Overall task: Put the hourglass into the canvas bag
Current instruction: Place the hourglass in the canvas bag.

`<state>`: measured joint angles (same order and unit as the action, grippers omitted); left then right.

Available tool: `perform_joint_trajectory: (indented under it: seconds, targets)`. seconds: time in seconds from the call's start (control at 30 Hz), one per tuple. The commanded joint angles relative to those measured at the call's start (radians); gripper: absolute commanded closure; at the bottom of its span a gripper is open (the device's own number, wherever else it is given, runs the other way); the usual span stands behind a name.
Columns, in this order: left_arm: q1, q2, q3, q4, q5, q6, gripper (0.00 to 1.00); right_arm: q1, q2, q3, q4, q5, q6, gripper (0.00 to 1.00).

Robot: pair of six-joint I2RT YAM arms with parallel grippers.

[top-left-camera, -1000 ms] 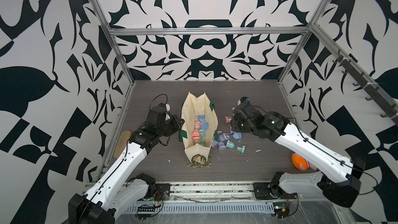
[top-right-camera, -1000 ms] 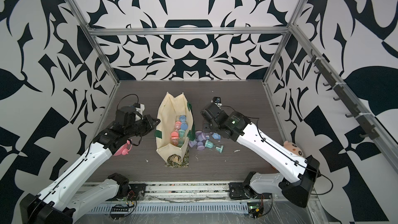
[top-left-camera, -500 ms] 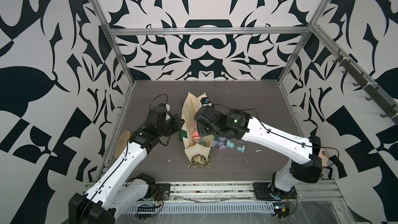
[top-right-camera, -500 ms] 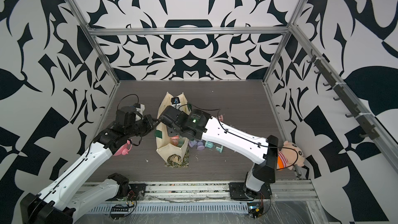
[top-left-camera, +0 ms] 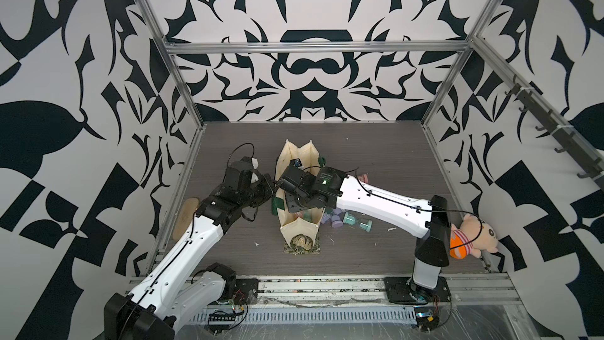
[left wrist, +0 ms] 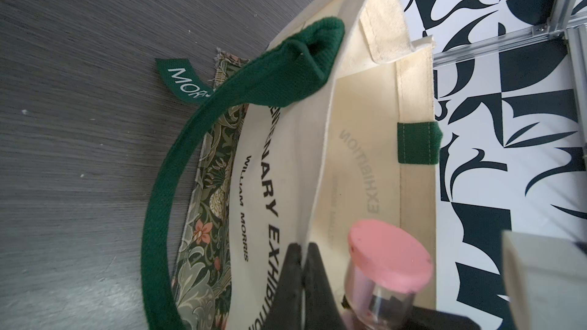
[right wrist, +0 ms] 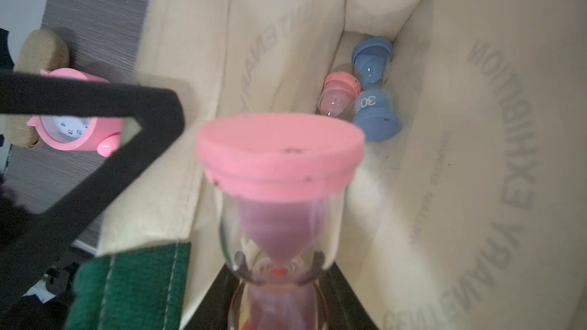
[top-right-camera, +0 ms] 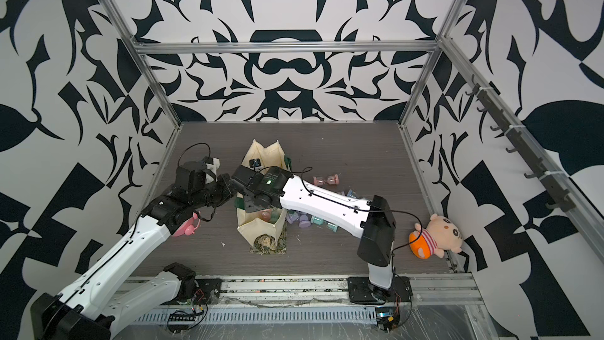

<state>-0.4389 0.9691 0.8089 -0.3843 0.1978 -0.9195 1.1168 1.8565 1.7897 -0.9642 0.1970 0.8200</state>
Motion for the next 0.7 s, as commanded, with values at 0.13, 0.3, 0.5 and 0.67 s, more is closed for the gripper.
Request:
perform_joint_trajectory:
  seconds: [0.13,0.3,0.5,0.67]
  targets:
    - [-0.002,0.004,-0.002,0.005,0.013,0.005,1.00,-0.012,0.031,-0.052,0.052,-0.091,0.048,0.89]
    - [-0.002,0.008,0.002,0.005,0.013,0.007,1.00,-0.015,0.061,-0.088,0.068,-0.124,0.066,0.86]
    - [-0.003,0.009,-0.005,0.003,0.012,0.008,1.00,-0.015,0.059,-0.117,0.085,-0.124,0.071,0.55]
    - [-0.002,0.006,-0.009,0.004,0.012,0.010,1.00,-0.014,0.039,-0.111,0.086,-0.100,0.068,0.36]
